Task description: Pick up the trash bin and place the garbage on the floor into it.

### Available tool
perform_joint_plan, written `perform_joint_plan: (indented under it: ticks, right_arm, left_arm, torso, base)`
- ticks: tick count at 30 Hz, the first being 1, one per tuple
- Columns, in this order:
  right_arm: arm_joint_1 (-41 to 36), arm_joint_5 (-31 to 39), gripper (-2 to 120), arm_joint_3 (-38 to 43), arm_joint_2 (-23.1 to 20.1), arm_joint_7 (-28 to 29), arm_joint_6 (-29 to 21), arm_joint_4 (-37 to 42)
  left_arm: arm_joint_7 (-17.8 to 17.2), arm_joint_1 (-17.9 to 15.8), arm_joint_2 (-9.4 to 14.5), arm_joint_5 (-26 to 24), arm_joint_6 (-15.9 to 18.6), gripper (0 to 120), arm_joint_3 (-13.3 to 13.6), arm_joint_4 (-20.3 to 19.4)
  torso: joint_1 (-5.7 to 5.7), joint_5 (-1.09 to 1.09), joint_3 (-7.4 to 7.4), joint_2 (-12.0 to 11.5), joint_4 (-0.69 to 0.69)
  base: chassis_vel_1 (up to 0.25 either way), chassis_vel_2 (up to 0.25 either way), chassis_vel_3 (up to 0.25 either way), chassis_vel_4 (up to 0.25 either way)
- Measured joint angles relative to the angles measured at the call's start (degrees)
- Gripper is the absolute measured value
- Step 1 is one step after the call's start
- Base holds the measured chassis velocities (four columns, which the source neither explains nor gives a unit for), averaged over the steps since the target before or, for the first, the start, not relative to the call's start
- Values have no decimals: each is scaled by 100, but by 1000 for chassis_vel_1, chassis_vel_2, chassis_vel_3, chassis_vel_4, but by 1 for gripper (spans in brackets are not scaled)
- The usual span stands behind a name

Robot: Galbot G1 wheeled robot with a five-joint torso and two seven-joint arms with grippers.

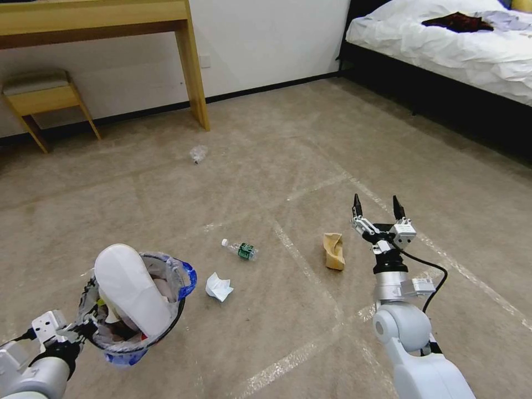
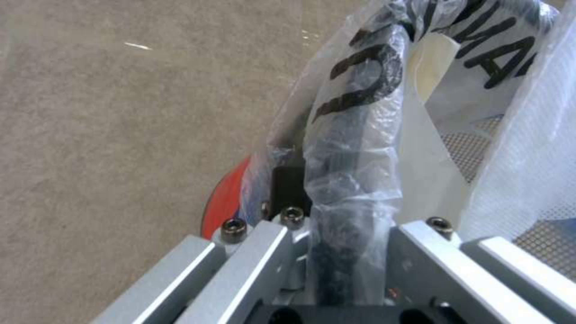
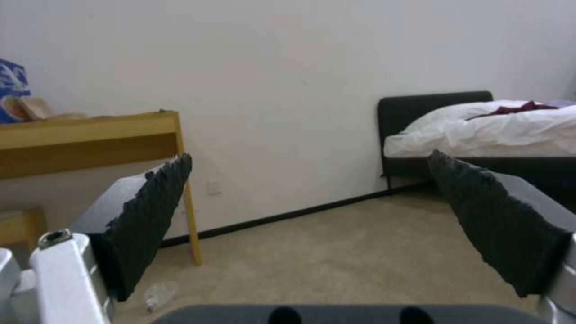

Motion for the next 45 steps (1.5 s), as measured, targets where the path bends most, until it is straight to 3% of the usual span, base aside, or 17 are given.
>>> perform_joint_plan:
  ticks: [36, 45]
  right_arm:
    - [-16, -244, 100, 62, 23, -159, -2, -92]
    - [-10, -262, 100, 60, 45, -162, 4, -145]
  left_arm:
    - [4, 63, 3, 73, -92, 1, -63, -6]
    - [7, 42, 9, 69, -92, 1, -64, 40]
  torso:
    - [-1, 0, 0, 0, 0]
    - [0, 1, 1, 0, 0]
  base:
    - [7, 8, 8, 7]
    - [-114, 113, 127, -100]
